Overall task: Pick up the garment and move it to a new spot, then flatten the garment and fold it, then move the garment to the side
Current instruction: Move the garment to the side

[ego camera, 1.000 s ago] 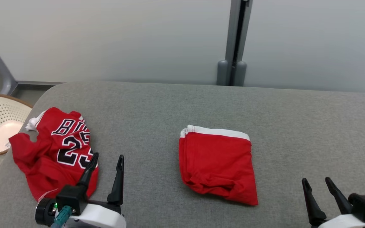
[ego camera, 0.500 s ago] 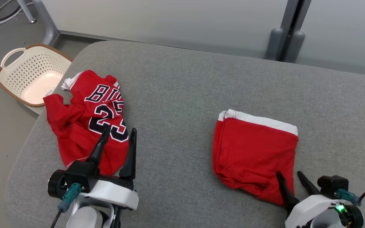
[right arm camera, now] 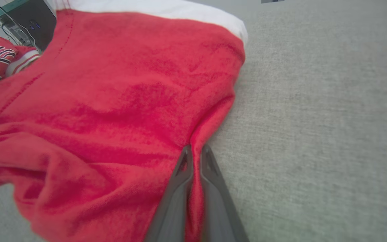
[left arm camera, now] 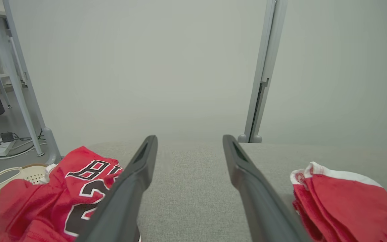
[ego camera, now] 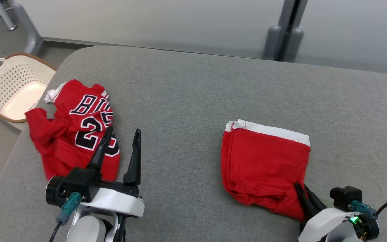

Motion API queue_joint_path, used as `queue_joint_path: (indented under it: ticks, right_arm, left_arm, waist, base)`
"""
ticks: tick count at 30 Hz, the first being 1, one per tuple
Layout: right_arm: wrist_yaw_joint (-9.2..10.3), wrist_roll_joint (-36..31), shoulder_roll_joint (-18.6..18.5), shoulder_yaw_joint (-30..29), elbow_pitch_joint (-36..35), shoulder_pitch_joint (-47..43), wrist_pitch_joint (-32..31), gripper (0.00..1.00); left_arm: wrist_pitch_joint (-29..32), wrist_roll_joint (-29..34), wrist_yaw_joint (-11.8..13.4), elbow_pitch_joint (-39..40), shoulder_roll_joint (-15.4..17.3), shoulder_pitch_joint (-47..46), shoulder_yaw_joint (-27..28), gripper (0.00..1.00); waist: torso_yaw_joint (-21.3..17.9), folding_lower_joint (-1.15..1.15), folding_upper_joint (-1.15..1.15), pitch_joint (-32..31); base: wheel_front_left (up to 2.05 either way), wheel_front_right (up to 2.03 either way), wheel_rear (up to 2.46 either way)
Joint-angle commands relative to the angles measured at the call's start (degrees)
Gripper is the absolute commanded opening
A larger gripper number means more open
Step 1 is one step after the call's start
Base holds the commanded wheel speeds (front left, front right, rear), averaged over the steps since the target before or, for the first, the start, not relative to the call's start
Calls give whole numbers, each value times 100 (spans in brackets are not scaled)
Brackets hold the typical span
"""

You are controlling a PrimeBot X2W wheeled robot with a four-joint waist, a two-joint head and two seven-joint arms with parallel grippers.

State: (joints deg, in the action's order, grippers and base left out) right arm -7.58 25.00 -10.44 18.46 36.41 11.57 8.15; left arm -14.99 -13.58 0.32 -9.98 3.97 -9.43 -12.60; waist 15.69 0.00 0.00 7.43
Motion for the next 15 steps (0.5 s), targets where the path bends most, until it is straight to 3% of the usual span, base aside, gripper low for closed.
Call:
queue_joint_path:
  ticks: [1, 11, 12, 15]
  right_arm:
    - [14, 16, -133, 57, -17, -96, 32, 0]
    - [13, 9, -655, 636, -344, 282, -83, 0]
    - [13, 90, -832, 880, -377, 495, -123, 0]
    - [13, 171, -1028, 935, -300, 800, -88, 0]
  left_arm:
    - [-25, 60, -11, 67, 24, 29, 25, 100]
    - [20, 216, -137, 271, 170, -40, -96, 100]
    - [63, 248, -175, 354, 199, -153, -163, 100]
    - [127, 289, -223, 430, 213, -316, -253, 100]
  waist:
    - [-372, 0, 0, 0]
    - [-1888, 0, 0, 232]
    - [-2249, 0, 0, 397]
    - [-2488, 0, 0, 621]
  base:
    - [0, 0, 0]
    - [0, 0, 0]
    - [0, 0, 0]
    - [0, 0, 0]
